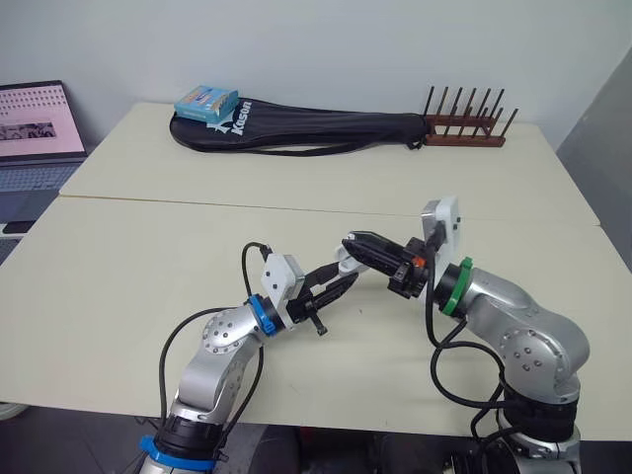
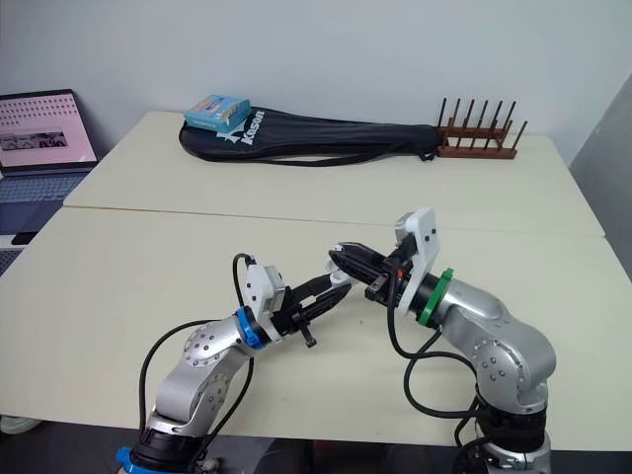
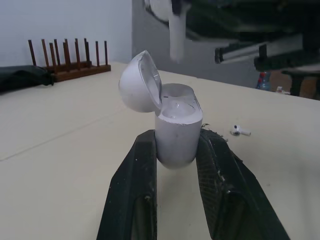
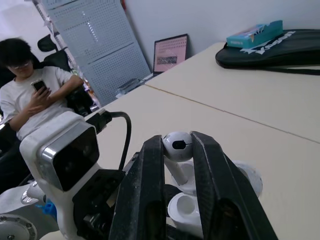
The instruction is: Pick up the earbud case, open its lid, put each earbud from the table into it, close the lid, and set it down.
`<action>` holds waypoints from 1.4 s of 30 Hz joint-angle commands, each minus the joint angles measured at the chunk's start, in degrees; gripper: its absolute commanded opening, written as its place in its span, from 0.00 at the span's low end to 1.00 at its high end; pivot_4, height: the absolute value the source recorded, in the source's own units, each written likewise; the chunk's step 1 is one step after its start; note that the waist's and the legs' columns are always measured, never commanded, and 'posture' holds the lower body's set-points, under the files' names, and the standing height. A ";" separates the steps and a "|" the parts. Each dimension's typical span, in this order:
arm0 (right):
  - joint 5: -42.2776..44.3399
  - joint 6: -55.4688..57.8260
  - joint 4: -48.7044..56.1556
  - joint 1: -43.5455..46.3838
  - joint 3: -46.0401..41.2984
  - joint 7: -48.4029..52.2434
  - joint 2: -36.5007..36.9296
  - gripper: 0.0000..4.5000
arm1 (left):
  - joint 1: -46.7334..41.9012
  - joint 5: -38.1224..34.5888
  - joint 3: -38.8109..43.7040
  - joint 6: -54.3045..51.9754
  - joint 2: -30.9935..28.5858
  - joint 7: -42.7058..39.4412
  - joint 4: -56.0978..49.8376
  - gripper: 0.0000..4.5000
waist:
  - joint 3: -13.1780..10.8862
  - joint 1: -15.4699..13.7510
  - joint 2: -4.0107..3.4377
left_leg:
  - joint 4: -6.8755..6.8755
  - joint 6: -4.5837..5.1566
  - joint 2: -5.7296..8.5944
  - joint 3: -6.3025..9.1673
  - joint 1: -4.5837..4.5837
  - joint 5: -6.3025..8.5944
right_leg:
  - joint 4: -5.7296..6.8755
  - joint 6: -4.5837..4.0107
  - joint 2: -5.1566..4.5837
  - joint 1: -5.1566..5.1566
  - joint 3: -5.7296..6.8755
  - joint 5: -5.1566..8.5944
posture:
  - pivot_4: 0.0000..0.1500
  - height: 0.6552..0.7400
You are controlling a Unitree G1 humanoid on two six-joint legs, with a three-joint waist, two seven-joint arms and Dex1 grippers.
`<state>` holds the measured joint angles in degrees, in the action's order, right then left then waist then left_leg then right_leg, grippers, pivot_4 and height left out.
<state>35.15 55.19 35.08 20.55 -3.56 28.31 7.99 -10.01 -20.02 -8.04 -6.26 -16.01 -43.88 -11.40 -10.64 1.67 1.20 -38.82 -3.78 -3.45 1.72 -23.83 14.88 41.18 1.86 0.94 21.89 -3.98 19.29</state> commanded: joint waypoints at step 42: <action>-5.55 -19.60 0.23 -9.41 8.03 -3.32 6.47 0.52 | -1.39 0.28 0.56 1.97 0.35 1.58 -0.77 0.16 | 0.00 0.02 0.00 | 0.00 0.00 -0.01 0.00 -0.06 0.00 | 0.01 0.00 0.04 0.08 -0.02 0.00 | 1.00 0.44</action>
<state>27.30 35.08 31.52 11.58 6.41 24.67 13.64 -11.30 -19.08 -7.99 -5.67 -15.74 -42.06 -9.24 -10.64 1.69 1.20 -38.82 -3.78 -3.45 1.71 -23.89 14.88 41.19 1.86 0.98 21.96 -4.01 19.29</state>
